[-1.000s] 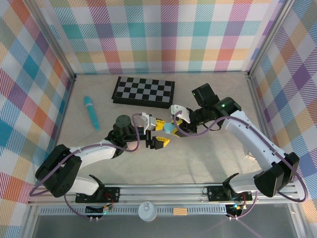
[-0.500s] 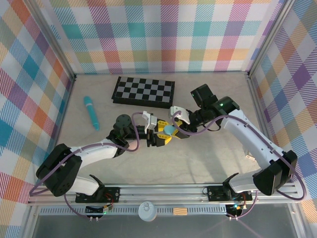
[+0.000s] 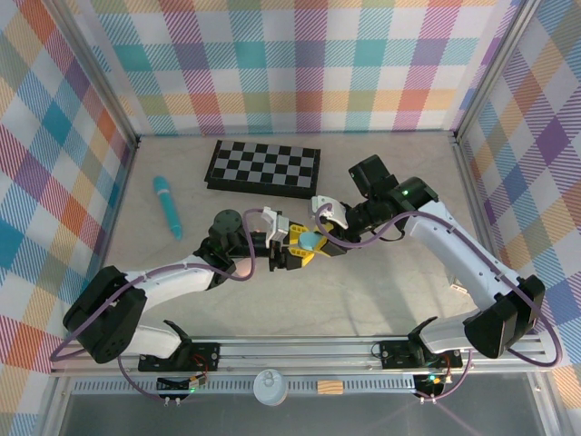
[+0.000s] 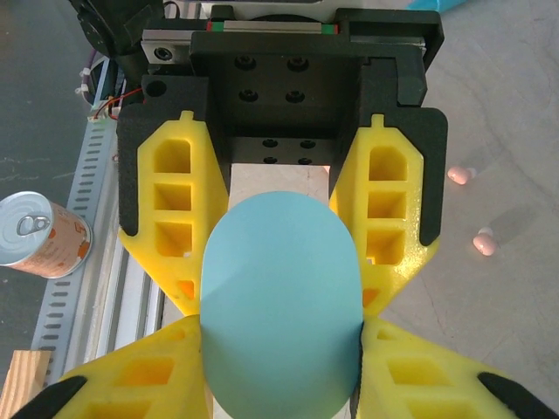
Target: Insert the wireless bluetooth earbuds into the charging case
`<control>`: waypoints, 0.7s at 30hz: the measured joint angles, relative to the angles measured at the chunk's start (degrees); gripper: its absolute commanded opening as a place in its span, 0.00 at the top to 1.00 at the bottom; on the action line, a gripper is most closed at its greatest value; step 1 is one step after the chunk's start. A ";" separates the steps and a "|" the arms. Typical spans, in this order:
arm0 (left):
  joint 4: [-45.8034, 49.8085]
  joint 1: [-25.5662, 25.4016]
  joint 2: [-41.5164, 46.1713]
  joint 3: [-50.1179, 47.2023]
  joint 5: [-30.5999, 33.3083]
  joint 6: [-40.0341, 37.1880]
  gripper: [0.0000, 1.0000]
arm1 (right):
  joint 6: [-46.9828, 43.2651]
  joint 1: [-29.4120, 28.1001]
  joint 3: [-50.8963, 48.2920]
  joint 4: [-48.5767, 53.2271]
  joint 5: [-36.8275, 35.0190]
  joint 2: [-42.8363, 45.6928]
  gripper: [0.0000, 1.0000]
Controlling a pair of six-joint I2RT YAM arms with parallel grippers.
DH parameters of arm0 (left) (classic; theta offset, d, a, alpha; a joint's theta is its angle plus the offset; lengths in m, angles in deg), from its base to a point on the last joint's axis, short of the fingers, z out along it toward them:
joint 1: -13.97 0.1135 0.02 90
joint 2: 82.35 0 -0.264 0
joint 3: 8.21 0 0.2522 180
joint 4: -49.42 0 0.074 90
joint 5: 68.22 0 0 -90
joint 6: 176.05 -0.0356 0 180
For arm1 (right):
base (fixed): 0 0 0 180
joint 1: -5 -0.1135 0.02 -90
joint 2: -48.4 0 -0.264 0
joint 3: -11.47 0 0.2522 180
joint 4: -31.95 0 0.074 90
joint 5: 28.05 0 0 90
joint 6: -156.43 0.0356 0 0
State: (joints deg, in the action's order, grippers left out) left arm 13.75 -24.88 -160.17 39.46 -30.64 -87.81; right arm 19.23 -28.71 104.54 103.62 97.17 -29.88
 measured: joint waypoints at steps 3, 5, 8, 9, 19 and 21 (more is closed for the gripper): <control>0.20 0.00 0.11 0.00 0.02 0.00 0.57 | 0.02 0.00 0.00 0.00 0.02 0.00 0.73; 0.46 0.00 0.31 0.00 0.07 0.04 0.59 | 0.04 0.00 0.00 0.00 0.04 0.00 0.73; 0.96 0.00 0.44 0.00 0.20 0.24 0.60 | 0.20 0.00 0.00 0.00 -0.02 0.00 0.73; 0.94 -0.02 0.44 0.00 0.20 0.48 0.60 | 0.22 0.00 0.00 0.00 -0.02 0.00 0.73; -0.44 -0.02 0.15 0.00 0.44 2.86 0.56 | 0.44 0.00 0.00 -0.39 0.04 0.02 0.73; -0.90 -0.02 -0.11 0.00 0.42 3.50 0.56 | 0.46 0.02 0.00 -0.39 -0.02 0.02 0.73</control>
State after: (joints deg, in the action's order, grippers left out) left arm 12.85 -24.90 -160.28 39.46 -30.23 -84.31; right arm 19.69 -28.69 104.54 103.23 97.15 -29.86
